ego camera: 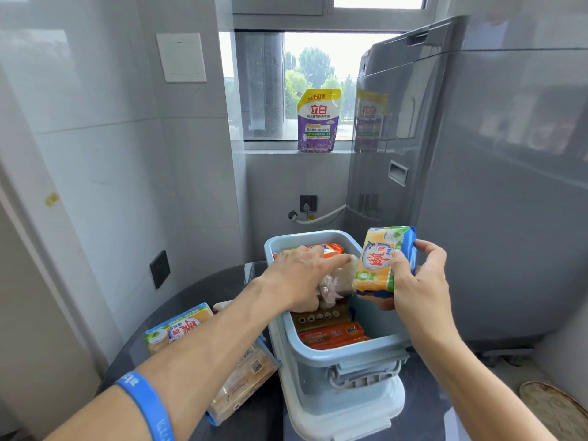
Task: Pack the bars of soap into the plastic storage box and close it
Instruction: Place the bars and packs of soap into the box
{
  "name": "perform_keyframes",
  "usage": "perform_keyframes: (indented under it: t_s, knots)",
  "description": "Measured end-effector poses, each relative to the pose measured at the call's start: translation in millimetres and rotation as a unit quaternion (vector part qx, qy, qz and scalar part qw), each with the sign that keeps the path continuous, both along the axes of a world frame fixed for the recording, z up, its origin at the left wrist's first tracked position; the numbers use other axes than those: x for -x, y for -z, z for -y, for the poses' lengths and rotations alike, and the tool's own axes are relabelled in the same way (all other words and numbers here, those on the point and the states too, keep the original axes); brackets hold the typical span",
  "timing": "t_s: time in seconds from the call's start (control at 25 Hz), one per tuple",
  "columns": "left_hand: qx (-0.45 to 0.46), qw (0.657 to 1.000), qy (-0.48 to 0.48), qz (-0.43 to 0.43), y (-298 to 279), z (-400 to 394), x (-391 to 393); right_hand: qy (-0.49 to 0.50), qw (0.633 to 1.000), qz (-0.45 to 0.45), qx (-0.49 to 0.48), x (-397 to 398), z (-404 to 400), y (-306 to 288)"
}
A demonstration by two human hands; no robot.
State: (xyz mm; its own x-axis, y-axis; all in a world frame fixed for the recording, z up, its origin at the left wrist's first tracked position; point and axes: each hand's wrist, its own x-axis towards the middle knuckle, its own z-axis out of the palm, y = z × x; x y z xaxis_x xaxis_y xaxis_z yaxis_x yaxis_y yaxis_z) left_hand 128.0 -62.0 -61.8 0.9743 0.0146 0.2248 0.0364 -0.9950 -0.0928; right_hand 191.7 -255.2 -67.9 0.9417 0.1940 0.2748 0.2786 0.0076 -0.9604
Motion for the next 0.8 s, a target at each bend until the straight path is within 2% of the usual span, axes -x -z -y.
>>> perform_keyframes:
  t_s: [0.12,0.2,0.24,0.36,0.44,0.6,0.8]
  knots:
    - [0.194,0.978,-0.015,0.07,-2,-4,7,0.003,1.0,-0.002,-0.015,0,0,0]
    - [0.281,0.959,-0.015,0.037,-1,-14,11,0.004,1.0,-0.005,-0.018,0,0,0]
    - [0.274,0.962,-0.018,0.01,-1,-16,12,0.003,1.0,-0.003,-0.014,0,0,0]
    - [0.128,0.989,-0.056,-0.044,-7,-12,3,0.007,1.0,0.001,-0.012,0,-1,-1]
    - [0.073,0.994,-0.058,-0.056,-10,-8,1,0.008,1.0,0.003,-0.008,1,0,-1]
    - [0.022,0.998,-0.062,-0.02,-11,-8,1,0.008,1.0,0.004,0.0,6,0,-3]
    - [0.039,0.991,-0.089,-0.094,-21,-12,-12,0.004,1.0,0.004,0.013,10,0,-5]
